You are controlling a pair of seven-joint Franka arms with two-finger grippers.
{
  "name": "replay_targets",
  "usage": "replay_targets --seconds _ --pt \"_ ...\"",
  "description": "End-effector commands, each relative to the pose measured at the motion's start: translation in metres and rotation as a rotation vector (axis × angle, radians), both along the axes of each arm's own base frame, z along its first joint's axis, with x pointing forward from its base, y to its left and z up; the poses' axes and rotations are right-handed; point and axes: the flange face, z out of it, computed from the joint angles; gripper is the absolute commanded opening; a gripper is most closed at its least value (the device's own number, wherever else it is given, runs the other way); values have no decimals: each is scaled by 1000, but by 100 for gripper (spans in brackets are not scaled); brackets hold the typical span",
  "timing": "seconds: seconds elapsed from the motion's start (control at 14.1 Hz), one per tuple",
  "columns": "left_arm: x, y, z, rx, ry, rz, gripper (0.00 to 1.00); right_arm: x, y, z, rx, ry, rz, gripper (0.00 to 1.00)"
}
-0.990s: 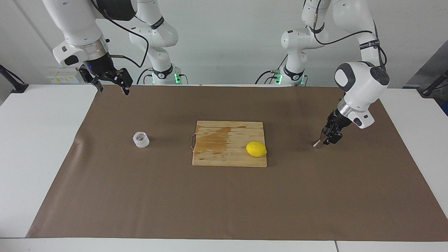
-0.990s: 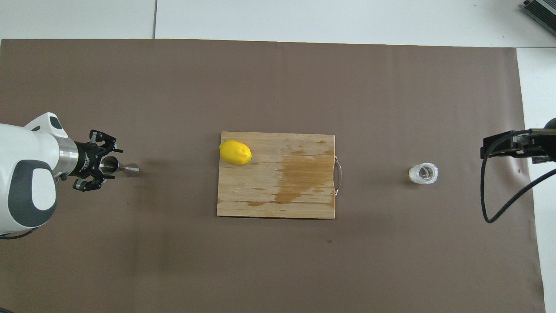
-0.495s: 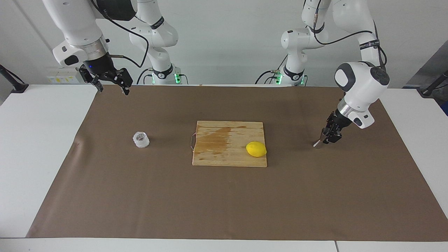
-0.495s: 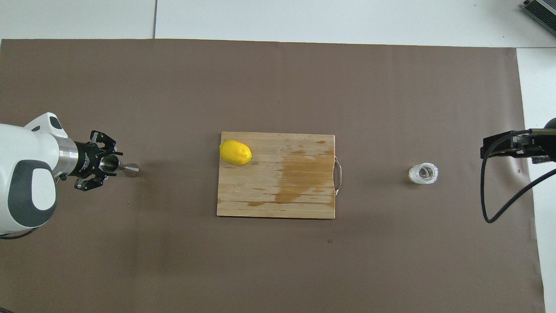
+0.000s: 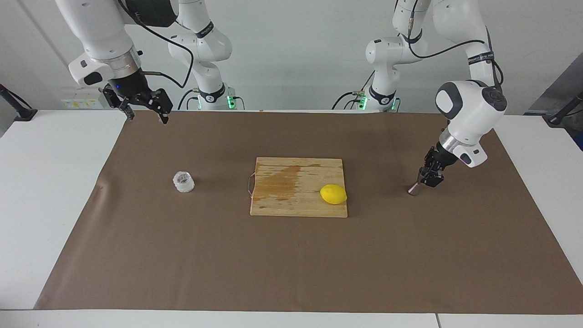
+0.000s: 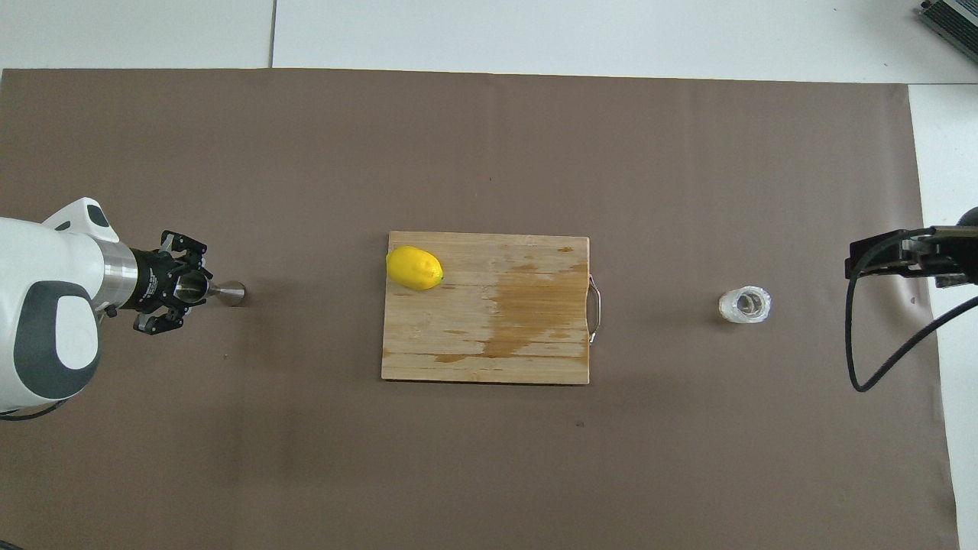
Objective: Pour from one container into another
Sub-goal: 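Close the left gripper around the steel cup, then lift the steel cup with the left gripper and carry it over the board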
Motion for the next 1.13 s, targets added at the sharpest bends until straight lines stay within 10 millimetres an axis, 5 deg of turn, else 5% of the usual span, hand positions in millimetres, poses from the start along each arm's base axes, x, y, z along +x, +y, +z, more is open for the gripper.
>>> replay_targets --seconds 0.0,0.14,0.35,0.78,1.06 --pt "8 -2 16 -28 16 12 15 -3 -1 1 15 8 13 100" --pt "21 -11 33 -42 44 4 0 -3 -1 1 15 7 13 100" --pt "28 -37 64 -51 69 -26 0 -3 -1 1 15 7 13 100" --pt "20 -165 115 -10 91 54 0 -3 -1 1 15 8 13 100" --pt "0 -255 127 -4 80 75 0 -3 -1 1 15 8 13 100"
